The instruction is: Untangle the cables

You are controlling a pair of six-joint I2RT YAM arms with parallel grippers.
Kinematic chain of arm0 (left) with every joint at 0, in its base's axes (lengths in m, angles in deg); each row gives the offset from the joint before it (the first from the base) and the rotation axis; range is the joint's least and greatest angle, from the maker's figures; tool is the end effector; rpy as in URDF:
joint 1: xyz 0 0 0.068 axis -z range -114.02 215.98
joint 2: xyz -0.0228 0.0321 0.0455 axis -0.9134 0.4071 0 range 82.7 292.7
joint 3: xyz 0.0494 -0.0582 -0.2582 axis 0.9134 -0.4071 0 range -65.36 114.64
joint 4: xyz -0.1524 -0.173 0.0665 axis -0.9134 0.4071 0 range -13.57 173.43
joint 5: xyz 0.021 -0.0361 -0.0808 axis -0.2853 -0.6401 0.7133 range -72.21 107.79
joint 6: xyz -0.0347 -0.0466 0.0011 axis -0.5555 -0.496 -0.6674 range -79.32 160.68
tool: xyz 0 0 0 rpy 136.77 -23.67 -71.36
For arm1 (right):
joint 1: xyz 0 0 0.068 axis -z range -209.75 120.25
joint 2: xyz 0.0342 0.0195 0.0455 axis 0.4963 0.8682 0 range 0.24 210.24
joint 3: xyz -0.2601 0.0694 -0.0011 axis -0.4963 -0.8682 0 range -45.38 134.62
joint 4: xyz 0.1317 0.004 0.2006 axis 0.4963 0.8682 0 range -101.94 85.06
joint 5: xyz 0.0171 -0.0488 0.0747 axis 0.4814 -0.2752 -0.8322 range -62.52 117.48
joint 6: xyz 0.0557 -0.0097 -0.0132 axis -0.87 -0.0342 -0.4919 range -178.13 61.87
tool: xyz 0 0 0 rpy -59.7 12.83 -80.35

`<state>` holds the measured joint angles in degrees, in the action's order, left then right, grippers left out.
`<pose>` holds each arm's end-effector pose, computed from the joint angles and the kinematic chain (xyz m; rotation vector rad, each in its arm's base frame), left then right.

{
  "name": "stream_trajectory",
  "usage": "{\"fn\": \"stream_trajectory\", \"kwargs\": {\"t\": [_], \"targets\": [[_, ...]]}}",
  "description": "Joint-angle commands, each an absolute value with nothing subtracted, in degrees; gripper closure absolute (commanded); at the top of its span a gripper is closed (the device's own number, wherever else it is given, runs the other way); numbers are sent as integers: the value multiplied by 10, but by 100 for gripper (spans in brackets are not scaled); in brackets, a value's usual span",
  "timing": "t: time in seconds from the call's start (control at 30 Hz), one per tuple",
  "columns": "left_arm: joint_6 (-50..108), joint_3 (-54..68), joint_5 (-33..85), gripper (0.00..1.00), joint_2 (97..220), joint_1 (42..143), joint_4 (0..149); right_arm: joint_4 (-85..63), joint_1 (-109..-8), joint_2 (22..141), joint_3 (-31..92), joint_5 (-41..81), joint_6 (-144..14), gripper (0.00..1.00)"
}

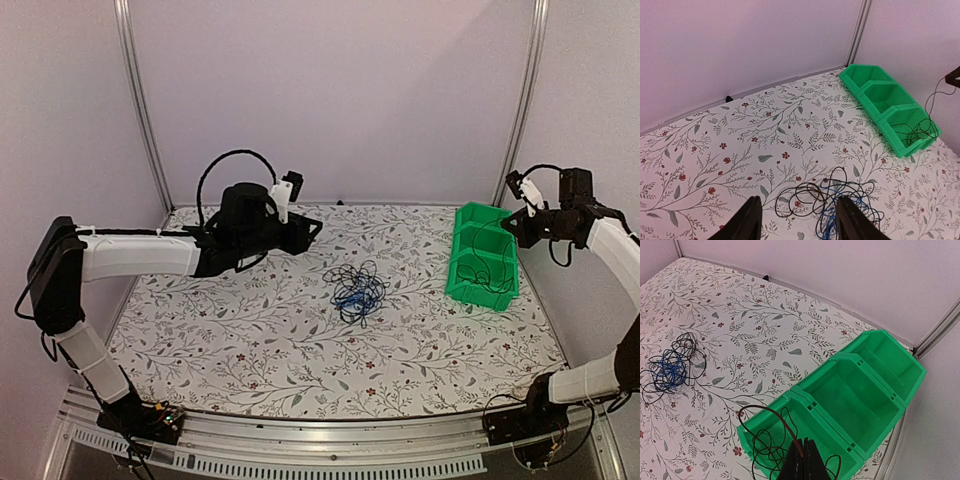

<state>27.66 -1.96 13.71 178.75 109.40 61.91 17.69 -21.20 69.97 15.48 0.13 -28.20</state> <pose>0.2755 -0.2567 0.2672 0.4584 1.8768 -0.6014 0.2453 -0.0175 0.3137 -0.6454 2.0619 0.1519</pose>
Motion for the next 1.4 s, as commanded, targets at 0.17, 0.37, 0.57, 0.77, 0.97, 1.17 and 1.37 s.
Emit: {"fn": "stream_trajectory", "kwargs": {"t": [0.17,0.37,0.57,0.77,0.97,1.17,1.37], "targets": [[273,-20,139,47,1790,1087,630,185,-211,820,155,3,-294,100],[269,-19,142,47,1790,1087,635,195,-211,886,156,14,-298,100],[261,-24,141,48,1790,1087,637,224,-211,939,162,44,-303,100],[253,-32,143,48,1791,1087,638,261,-211,974,184,78,-309,100],[246,-34,150,48,1796,1087,643,326,-211,966,233,98,-304,93],[246,-33,154,48,1798,1086,662,450,-211,909,296,146,-244,65],[242,-36,168,48,1807,1086,663,522,-211,864,332,182,-155,58]]}}
